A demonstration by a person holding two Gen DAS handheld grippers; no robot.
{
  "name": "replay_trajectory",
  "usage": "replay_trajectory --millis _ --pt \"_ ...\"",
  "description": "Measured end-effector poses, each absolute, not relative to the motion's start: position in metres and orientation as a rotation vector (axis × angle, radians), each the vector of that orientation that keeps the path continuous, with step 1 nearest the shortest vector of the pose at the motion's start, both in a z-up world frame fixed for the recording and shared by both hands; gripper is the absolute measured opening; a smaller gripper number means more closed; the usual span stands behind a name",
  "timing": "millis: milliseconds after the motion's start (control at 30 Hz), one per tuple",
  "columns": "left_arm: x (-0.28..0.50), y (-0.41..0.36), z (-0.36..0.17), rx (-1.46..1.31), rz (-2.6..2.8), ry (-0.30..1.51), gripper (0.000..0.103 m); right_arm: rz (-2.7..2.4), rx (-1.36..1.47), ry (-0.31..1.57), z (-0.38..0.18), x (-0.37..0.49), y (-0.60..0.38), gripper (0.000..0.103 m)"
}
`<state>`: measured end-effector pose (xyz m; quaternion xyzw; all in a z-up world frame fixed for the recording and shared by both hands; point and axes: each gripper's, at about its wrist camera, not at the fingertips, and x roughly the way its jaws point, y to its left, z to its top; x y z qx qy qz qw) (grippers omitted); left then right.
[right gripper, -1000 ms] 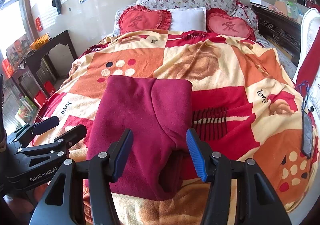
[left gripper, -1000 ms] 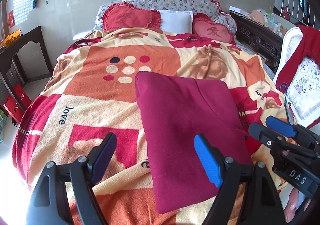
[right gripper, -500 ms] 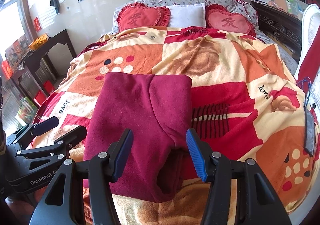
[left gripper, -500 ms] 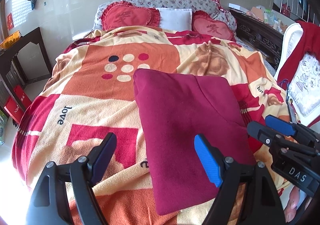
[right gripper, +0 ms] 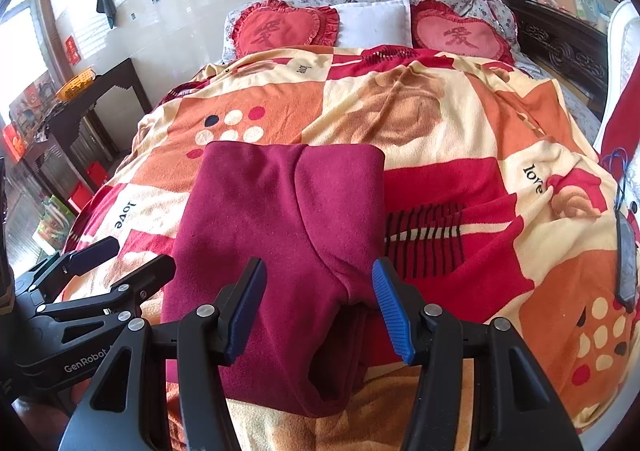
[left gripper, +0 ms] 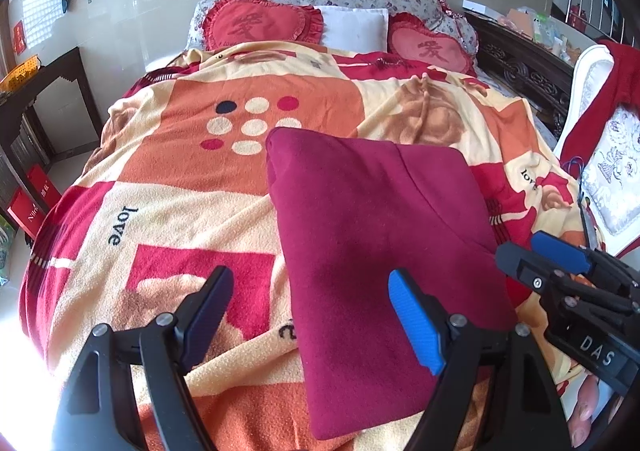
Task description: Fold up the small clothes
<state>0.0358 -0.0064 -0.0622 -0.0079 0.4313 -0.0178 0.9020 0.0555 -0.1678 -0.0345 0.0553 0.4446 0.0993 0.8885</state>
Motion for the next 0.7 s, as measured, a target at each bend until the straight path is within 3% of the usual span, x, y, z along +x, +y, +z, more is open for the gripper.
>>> replay_trajectory --millis 700 --pt "0.0410 -0.0131 -0.0649 0.008 -0.051 0.902 0.083 0.203 0.120 0.935 -0.0407 0.0632 -0.1701 0.039"
